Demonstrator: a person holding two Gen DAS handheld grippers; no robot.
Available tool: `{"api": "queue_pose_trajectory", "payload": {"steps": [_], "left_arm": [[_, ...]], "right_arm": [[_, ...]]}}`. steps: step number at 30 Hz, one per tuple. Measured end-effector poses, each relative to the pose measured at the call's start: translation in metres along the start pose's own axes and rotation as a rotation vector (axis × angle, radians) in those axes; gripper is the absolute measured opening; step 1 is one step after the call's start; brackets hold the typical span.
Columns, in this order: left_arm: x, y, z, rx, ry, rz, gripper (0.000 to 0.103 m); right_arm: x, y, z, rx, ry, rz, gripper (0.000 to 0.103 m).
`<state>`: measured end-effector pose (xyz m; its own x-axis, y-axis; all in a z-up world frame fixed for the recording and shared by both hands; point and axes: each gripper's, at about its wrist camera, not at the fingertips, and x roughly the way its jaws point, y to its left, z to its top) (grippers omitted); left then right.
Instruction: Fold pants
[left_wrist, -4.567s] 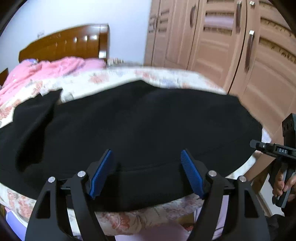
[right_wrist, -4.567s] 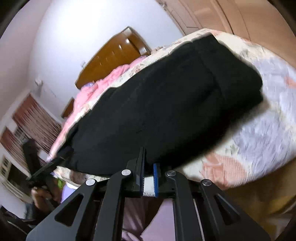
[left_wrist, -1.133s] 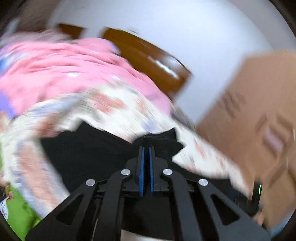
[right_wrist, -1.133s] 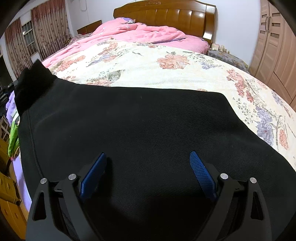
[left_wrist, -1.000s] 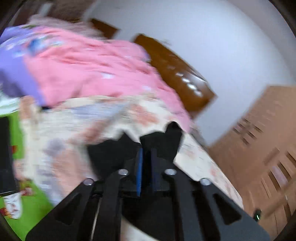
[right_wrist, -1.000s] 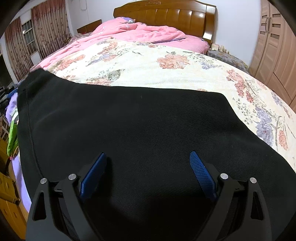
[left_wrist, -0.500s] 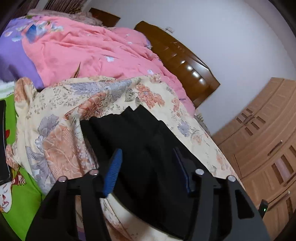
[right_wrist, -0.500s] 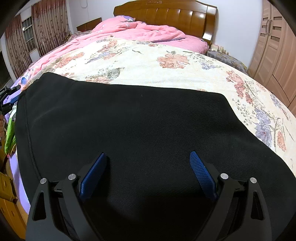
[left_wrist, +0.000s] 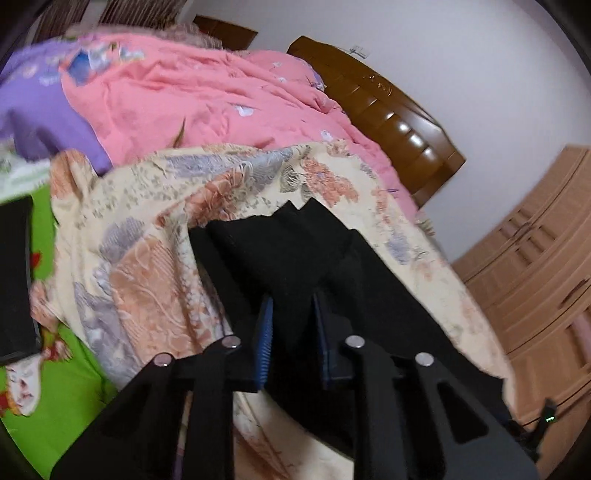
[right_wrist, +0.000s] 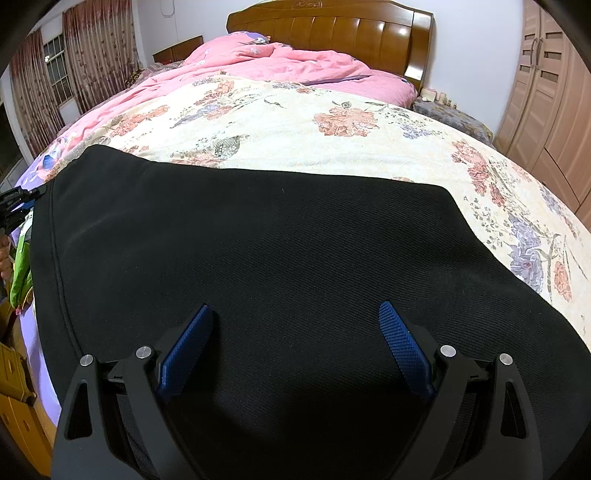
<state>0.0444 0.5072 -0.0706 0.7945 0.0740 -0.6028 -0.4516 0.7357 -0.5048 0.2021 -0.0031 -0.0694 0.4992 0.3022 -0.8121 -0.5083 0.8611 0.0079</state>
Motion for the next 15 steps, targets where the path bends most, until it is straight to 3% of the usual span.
{"api": "queue_pose_trajectory", "payload": {"steps": [5, 6, 8, 9, 10, 11, 12, 15], "left_arm": [[-0.012, -0.007, -0.016, -0.015, -0.08, 0.086, 0.019], [-0.015, -0.015, -0.021, 0.008, -0.092, 0.13, 0.026], [-0.029, -0.036, -0.027, 0.066, -0.149, 0.245, 0.05], [-0.047, -0.057, -0.034, 0.111, -0.228, 0.28, 0.074], [-0.056, -0.07, -0.04, 0.139, -0.272, 0.264, 0.084], [-0.064, -0.1, -0.051, 0.213, -0.3, 0.204, 0.085], [-0.062, -0.118, -0.056, 0.263, -0.278, 0.173, 0.089], [-0.025, -0.199, -0.082, 0.493, -0.087, 0.019, 0.092]], "right_arm": [[0.0, -0.001, 0.0, 0.003, -0.001, 0.005, 0.088], [0.0, -0.001, 0.0, 0.004, -0.001, 0.006, 0.088], [0.0, 0.0, 0.0, 0.004, -0.002, 0.007, 0.089], [0.0, 0.0, 0.0, 0.004, -0.002, 0.006, 0.089], [0.0, 0.0, 0.0, 0.003, -0.002, 0.005, 0.089], [0.0, 0.0, 0.0, 0.004, -0.002, 0.005, 0.089], [0.0, 0.0, 0.0, 0.002, -0.001, 0.004, 0.089], [-0.002, 0.001, 0.002, -0.011, 0.009, -0.005, 0.088]]}}
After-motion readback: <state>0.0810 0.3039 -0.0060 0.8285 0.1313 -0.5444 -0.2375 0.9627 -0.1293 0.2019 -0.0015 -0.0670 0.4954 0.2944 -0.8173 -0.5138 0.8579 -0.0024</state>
